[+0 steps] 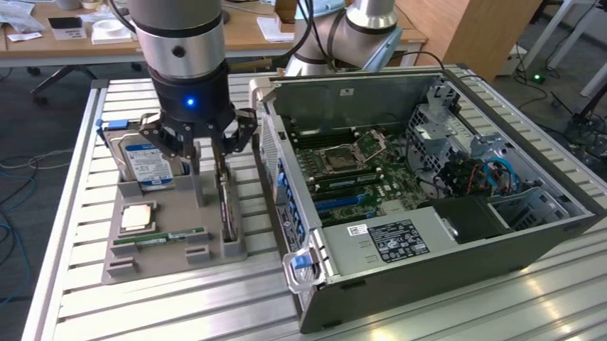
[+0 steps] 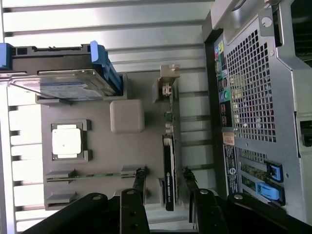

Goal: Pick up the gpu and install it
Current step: 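Pick up the gpu and move the gpu toward the slot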

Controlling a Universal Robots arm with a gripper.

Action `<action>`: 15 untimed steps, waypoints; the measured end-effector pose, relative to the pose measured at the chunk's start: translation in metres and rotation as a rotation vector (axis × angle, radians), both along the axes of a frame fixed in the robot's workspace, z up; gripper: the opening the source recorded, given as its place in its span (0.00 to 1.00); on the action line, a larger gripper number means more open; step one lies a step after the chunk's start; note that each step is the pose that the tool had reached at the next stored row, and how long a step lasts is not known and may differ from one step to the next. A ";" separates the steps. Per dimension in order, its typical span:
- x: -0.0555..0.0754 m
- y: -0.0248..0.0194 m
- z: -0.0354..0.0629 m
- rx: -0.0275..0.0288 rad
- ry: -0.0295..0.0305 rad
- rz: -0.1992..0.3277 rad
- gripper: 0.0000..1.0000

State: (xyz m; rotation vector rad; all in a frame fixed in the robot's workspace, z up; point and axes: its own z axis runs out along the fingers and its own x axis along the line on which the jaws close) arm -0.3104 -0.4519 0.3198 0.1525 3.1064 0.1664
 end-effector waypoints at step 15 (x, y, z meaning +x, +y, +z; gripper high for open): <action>0.000 -0.0004 -0.0165 -0.0013 0.0000 0.000 0.43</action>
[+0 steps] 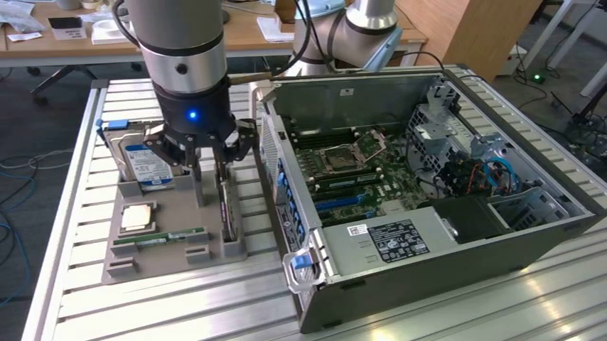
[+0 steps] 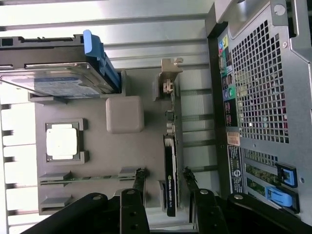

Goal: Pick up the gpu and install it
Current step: 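Pick up the gpu and move the gpu toward the slot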

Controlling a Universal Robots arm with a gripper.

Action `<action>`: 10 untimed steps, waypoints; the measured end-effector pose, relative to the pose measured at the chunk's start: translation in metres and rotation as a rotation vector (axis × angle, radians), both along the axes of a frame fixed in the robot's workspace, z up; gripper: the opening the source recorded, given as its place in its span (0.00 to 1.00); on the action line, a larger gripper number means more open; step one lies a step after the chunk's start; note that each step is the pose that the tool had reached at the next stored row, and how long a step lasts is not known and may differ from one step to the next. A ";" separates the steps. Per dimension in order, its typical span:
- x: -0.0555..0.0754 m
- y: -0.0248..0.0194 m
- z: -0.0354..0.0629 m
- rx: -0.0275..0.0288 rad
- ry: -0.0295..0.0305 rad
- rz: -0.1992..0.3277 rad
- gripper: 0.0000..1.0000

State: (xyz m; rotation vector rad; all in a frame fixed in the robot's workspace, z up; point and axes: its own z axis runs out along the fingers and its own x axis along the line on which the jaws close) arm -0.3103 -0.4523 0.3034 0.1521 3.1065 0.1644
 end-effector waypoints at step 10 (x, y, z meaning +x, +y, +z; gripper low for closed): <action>0.000 0.0000 -0.0138 -0.0007 0.0000 0.000 0.43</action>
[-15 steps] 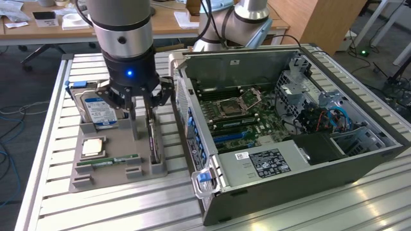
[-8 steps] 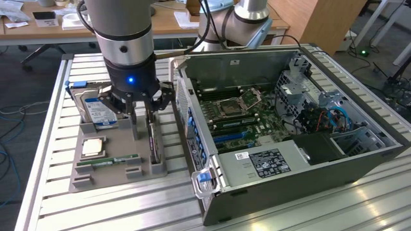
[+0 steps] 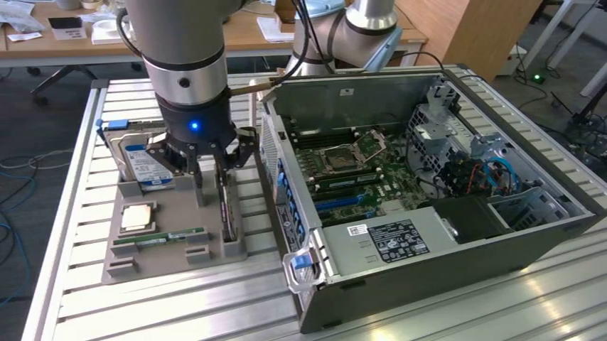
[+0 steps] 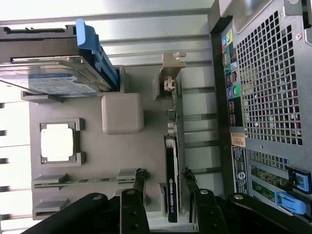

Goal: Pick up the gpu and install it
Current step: 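Pick up the gpu and move the gpu toward the slot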

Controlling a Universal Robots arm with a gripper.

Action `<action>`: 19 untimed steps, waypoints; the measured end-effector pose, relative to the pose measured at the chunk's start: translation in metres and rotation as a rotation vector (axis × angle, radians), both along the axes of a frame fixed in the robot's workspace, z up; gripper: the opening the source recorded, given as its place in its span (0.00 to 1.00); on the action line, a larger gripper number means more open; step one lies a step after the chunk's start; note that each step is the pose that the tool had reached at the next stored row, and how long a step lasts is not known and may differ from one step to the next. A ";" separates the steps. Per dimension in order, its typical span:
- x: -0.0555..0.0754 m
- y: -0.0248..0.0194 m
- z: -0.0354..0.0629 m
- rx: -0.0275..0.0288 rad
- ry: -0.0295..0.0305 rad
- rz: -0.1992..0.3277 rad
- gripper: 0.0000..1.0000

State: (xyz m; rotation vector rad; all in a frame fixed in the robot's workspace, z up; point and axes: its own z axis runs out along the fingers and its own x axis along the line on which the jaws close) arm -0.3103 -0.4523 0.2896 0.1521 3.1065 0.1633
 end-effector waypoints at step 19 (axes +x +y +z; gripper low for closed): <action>0.007 0.0000 -0.0198 -0.0003 0.0000 0.000 0.43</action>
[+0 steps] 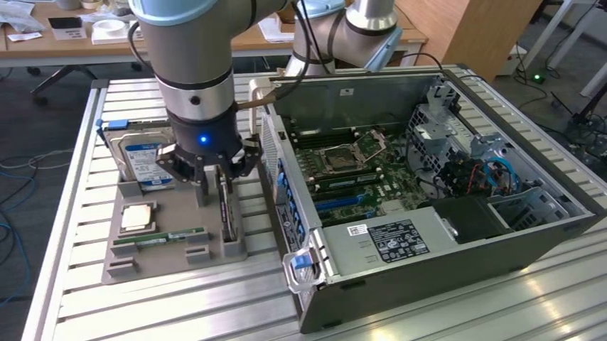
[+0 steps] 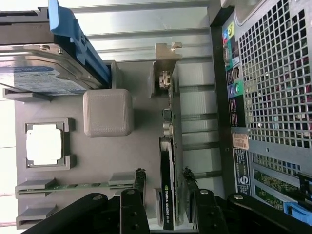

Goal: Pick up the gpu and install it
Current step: 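Pick up the gpu and move the gpu toward the slot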

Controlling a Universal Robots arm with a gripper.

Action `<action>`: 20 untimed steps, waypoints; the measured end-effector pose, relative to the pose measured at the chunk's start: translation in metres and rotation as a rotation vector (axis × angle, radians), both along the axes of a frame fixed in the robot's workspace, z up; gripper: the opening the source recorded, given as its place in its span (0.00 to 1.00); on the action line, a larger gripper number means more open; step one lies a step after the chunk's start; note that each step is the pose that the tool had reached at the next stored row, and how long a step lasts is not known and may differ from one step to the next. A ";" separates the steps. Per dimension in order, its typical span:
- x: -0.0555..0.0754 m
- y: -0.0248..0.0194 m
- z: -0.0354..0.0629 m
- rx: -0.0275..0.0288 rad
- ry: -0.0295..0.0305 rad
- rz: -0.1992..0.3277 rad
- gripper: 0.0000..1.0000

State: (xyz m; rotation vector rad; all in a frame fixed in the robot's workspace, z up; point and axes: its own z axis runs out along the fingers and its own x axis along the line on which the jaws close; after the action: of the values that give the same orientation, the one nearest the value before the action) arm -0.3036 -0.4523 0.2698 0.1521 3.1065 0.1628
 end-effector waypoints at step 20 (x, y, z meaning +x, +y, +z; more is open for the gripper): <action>0.004 0.0092 -0.0090 -0.0463 0.0006 0.002 0.43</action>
State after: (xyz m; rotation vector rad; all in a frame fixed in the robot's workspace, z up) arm -0.2997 -0.4431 0.2608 0.1482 3.1081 0.0908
